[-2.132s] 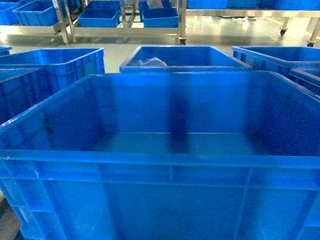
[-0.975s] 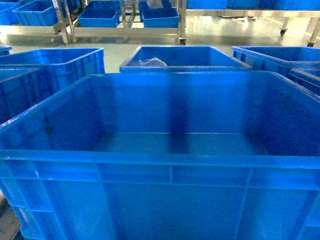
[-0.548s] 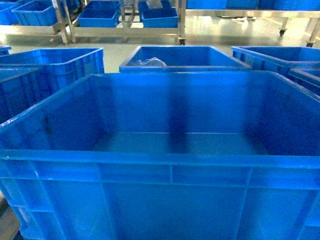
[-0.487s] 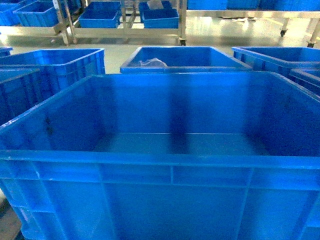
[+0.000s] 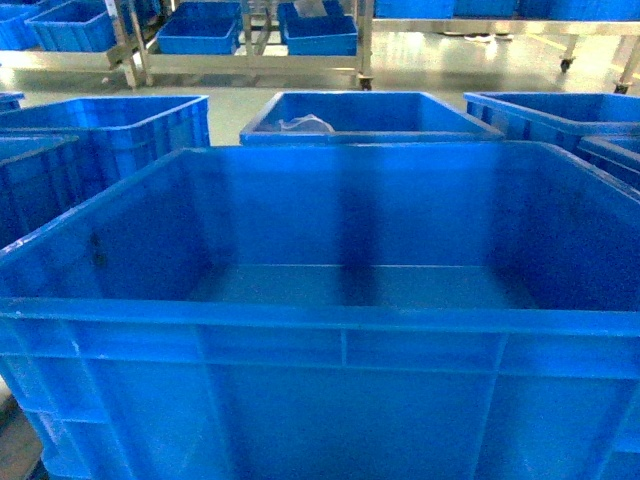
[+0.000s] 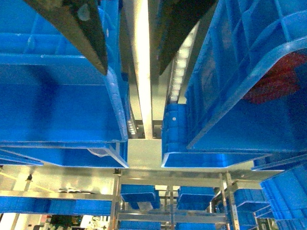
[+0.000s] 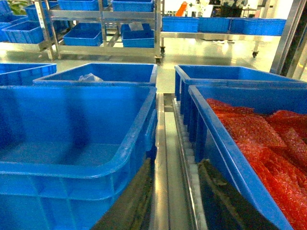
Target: Place box next to blue box on left shelf
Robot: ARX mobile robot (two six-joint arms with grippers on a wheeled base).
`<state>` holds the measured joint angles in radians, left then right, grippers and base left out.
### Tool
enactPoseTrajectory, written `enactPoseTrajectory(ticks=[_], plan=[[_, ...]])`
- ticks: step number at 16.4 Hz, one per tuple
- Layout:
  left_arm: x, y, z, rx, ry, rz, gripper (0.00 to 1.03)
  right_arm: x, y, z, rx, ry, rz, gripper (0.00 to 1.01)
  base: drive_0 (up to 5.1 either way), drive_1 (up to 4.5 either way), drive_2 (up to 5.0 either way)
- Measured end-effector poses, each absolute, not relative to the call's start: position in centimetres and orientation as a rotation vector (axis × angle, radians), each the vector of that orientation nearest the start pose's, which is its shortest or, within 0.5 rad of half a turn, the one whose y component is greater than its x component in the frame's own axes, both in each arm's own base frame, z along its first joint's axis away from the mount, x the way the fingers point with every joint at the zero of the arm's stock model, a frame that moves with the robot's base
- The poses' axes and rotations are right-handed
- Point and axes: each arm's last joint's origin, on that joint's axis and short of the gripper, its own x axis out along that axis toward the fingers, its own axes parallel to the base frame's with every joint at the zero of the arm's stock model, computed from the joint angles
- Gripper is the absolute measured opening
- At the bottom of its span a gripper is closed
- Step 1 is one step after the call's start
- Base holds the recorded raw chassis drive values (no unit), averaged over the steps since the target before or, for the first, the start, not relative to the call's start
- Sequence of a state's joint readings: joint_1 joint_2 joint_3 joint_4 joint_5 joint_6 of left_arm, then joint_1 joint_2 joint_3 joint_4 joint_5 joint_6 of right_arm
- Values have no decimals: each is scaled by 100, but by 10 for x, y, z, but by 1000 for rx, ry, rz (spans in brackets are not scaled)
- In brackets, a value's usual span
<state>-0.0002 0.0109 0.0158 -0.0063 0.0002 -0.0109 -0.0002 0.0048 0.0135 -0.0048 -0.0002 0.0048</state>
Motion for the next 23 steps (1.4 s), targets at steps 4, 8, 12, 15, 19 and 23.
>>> enactPoseTrajectory(ticks=[4,8,12,15,19,23], plan=[[97,0,167,-11,1,0,67,97,0,167,5,-4,0,66,0,0,0],[97,0,167,-10,1,0,98,97,0,167,5,-4,0,99,0,0,0],[97,0,167,-10,1,0,98,97,0,167,5,-4,0,98,0,0,0],[97,0,167,-10,1,0,98,97,0,167,5,-4,0,98,0,0,0],[97,0,167,-10,1,0,98,97,0,167,5,-4,0,98,0,0,0],[97,0,167,-10,1,0,98,97,0,167,5,-4,0,98,0,0,0]])
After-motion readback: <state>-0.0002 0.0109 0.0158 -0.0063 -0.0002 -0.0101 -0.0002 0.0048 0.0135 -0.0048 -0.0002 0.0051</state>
